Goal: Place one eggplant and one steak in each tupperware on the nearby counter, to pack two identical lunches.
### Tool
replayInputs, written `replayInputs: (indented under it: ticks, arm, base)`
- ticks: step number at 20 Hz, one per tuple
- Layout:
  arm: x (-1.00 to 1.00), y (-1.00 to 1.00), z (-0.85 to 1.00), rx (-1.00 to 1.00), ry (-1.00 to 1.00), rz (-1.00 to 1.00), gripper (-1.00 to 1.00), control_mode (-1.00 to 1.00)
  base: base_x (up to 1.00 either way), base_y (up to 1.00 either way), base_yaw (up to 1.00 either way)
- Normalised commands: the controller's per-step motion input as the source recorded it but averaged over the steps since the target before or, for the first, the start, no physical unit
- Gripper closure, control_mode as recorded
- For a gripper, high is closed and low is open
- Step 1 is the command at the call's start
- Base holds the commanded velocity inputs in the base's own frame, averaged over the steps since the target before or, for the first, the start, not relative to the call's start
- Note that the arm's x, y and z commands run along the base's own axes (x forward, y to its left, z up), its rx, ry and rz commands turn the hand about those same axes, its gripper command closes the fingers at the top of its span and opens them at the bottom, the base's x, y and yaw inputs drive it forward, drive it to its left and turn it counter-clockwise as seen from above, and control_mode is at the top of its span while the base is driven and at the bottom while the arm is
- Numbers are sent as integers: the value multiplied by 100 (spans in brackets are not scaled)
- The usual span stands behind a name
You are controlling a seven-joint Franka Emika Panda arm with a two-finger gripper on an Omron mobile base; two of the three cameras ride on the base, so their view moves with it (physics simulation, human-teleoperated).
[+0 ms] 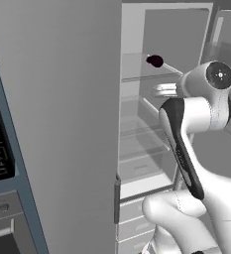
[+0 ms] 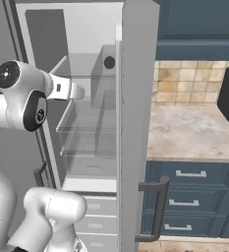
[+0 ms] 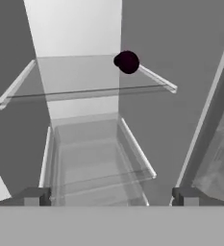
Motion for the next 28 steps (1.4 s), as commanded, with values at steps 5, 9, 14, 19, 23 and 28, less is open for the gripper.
replayInputs:
  ticks: [5, 9, 14, 19, 23, 28]
  arm:
    - [26, -15, 77, -3, -10, 13, -100, -100]
    - [52, -6, 20, -1, 1, 0, -100, -100]
    - [47, -10, 0, 0, 12, 0, -100, -100]
    - [62, -34, -12, -3, 2, -1, -100, -100]
    - [53, -14, -36, -3, -12, -1, -100, -100]
    - [70, -8, -19, 0, -7, -1, -100, -100]
  base:
    - [0, 0, 0]
    - [0, 0, 0]
    - [0, 0, 0]
    - [0, 0, 0]
    - [0, 0, 0]
    - [0, 0, 0]
